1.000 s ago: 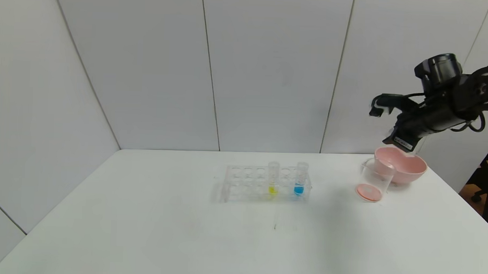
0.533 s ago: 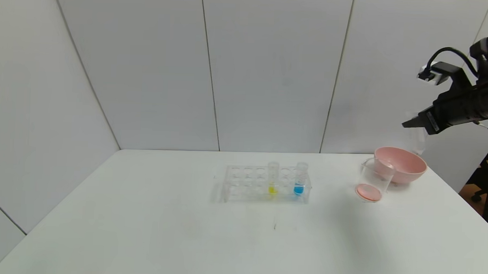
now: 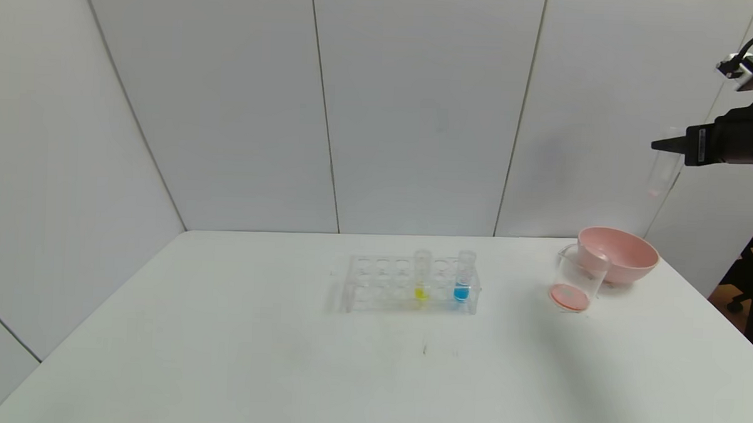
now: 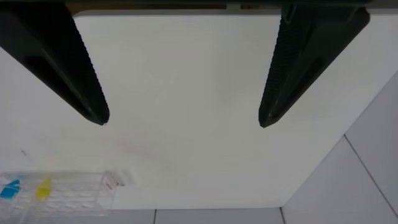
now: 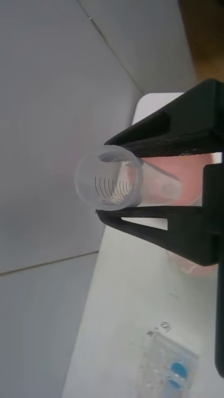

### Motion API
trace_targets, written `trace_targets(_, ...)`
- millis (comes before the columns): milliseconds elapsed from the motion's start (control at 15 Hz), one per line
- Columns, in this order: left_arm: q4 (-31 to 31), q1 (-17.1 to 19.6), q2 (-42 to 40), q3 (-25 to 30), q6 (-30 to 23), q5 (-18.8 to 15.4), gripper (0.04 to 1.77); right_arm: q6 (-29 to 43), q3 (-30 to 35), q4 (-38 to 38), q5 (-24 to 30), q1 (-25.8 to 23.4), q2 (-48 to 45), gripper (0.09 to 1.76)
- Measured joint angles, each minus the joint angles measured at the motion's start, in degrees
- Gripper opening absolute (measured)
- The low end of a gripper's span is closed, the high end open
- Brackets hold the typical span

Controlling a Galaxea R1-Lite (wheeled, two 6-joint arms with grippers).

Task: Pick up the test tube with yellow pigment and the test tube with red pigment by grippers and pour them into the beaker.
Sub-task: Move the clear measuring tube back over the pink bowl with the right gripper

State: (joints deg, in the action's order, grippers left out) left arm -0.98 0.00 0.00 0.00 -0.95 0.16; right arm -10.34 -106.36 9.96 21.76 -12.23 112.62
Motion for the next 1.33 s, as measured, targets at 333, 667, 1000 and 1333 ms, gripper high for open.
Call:
trace_targets(333, 0.0, 0.0, 0.0, 0.0, 0.0, 0.0, 1.72, 6.8, 8.2, -14.3, -2.5, -0.4, 0.6, 0.51)
trace_targets(667, 0.0, 0.0, 0.0, 0.0, 0.0, 0.0, 1.72, 7.7, 12.9, -23.1, -3.2, -1.0, 3.6, 0.51)
trace_targets(1000, 0.0, 0.0, 0.0, 0.0, 0.0, 0.0, 1.72, 8.0, 17.2, -33.8, -3.4, -1.8, 8.2, 0.51)
trace_targets(1333, 0.0, 0.0, 0.0, 0.0, 0.0, 0.0, 1.72, 8.1, 19.2, -34.9, -3.4, -2.4, 12.0, 0.51)
